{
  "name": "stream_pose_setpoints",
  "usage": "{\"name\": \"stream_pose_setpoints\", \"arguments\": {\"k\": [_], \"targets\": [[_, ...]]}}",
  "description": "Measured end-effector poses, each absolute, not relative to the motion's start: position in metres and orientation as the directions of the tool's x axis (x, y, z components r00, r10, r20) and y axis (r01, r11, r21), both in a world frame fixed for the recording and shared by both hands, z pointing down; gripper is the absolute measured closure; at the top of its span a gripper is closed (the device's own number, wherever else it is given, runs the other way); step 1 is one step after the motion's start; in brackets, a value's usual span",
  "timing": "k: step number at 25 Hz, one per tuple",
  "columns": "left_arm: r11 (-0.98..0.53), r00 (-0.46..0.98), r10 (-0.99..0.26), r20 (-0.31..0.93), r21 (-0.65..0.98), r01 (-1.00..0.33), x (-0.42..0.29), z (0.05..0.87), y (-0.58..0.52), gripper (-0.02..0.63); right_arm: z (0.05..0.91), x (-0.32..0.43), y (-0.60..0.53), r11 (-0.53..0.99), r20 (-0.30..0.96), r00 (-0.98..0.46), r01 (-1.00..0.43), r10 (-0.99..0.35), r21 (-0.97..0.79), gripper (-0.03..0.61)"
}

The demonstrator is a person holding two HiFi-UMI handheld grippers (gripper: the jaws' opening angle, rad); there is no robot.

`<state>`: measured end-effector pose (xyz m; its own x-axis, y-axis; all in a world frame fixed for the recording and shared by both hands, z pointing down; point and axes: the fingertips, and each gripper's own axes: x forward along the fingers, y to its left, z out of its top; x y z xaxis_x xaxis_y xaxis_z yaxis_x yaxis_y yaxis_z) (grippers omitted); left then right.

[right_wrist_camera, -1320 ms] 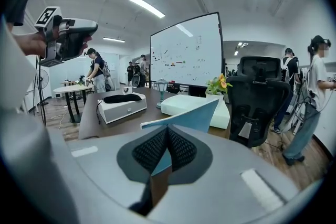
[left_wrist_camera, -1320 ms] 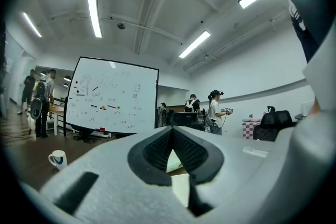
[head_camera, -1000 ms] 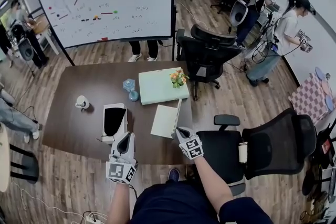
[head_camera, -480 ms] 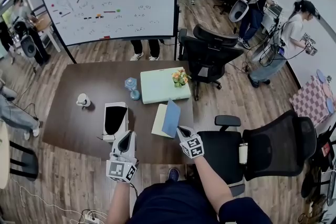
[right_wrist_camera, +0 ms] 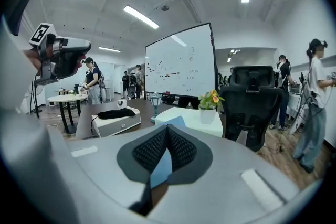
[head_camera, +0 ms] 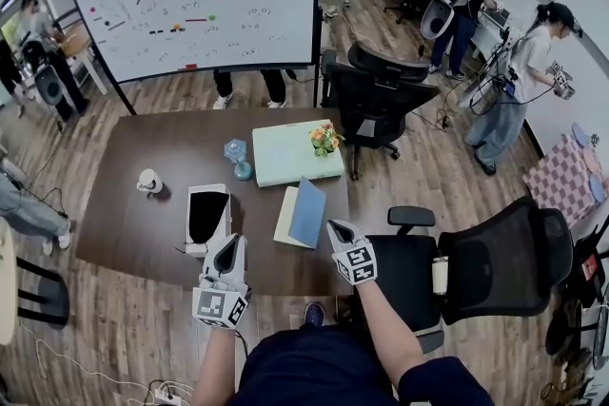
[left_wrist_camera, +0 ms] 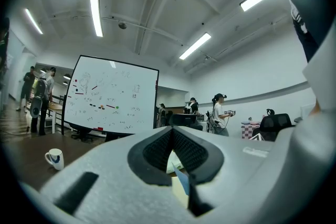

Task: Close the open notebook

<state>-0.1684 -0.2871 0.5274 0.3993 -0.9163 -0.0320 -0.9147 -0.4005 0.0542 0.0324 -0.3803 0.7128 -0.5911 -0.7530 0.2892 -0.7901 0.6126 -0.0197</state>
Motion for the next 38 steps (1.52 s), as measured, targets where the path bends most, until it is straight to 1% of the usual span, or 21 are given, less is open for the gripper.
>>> {"name": "stream_pose_setpoints", "arguments": {"k": [12,18,25,30,38], "targets": [[-0.417,0.417,-0.909,-0.026,0.056,-0.907,-0.167,0.528,-0.29,0.618,0.624,0.076,-0.38,0.503,0.123,-0.492,-0.86,-0.862,0.085,0.574],[-0.423,0.422,-0.906,-0.026,0.052,-0.905,-0.166,0.527,-0.29,0.618,0.609,0.1,-0.363,0.426,0.078,-0.419,-0.896,-0.905,0.124,0.574],[-0.419,0.419,-0.908,-0.011,0.046,-0.907,-0.164,0.536,-0.293,0.618,0.608,0.119,-0.346,0.347,0.033,-0.346,-0.931,-0.938,0.115,0.574],[-0.417,0.416,-0.909,-0.019,0.044,-0.908,-0.163,0.539,-0.294,0.618,0.6,0.122,-0.334,0.346,0.011,-0.346,-0.934,-0.938,0.091,0.574],[-0.393,0.393,-0.919,-0.011,0.035,-0.919,-0.169,0.544,-0.296,0.618,0.582,0.119,-0.327,0.36,-0.007,-0.363,-0.927,-0.932,0.109,0.574]]}}
